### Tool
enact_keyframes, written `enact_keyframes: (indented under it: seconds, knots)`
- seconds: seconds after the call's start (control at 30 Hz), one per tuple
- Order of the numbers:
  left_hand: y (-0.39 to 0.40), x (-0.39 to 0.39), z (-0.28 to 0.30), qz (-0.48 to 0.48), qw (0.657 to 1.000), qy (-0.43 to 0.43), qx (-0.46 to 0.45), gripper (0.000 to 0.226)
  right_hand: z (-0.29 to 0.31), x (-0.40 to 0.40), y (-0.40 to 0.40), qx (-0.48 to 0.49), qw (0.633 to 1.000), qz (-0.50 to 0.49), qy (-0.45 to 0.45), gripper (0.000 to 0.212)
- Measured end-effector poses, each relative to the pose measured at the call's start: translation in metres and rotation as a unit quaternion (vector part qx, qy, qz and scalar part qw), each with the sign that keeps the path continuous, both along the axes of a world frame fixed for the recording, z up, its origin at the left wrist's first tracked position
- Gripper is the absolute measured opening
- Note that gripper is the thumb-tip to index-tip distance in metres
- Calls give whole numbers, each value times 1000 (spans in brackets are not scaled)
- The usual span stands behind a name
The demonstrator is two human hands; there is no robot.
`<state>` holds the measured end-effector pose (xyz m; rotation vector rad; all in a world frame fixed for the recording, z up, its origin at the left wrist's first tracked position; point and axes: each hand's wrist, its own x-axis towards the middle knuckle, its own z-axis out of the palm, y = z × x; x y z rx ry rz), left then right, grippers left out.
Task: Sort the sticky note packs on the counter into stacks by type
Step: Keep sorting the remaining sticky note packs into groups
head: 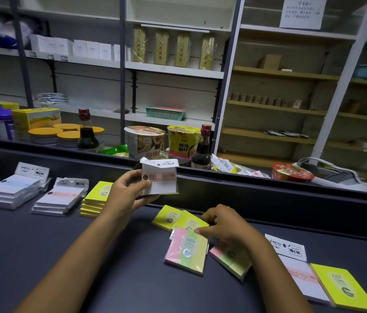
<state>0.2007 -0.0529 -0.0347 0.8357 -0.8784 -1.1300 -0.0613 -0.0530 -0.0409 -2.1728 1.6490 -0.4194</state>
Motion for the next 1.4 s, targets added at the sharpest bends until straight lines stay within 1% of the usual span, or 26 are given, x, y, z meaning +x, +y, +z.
enact_keyframes:
  seconds: [0.07,0.2,0.23,0.33,0.4,0.43,0.5,0.6,0.7,0.77,0.87,0.97,1.03,1.17,1.4]
  knots:
    - [1,0,1,0,1000,-1,-3,25,0,1,2,10,1000,4,-6,38]
    - [1,0,1,3,1000,-4,-7,25,1,4,6,13,1000,-2,-17,36]
    - [1,0,1,3,1000,-6,-7,25,2,4,6,17,999,-5,-37,37]
    - [1,1,1,7,1000,-9,-13,30,6,3,9,30,987,-12,-154,41]
    - [2,2,1,8,1000,-9,-19,33,9,2,10,-10,985,-12,-172,38]
    - [2,2,1,11,1000,-10,-24,33,9,2,10,-25,980,-9,-195,36]
    - [5,3,2,23,999,-21,-37,34,11,2,11,-35,961,-7,-275,33]
    - [15,-1,3,52,995,-62,-60,33,14,2,15,-66,917,-22,-394,35]
    - [32,-5,3,94,989,-80,-84,34,19,5,19,-87,873,-34,-478,39]
    - [45,-6,1,121,985,-83,-94,32,20,9,24,-98,853,-31,-511,41]
    - [65,0,-4,133,984,-80,-93,21,20,17,33,-119,841,-23,-528,39]
    - [84,18,-2,153,979,-96,-98,12,19,27,43,-139,844,-13,-518,33]
    - [96,31,4,176,973,-116,-99,14,20,37,49,-146,846,-1,-513,31]
    - [117,60,11,199,963,-149,-104,17,24,65,61,-140,839,34,-526,31]
    - [134,120,16,224,959,-143,-98,21,32,126,71,-121,847,57,-515,38]
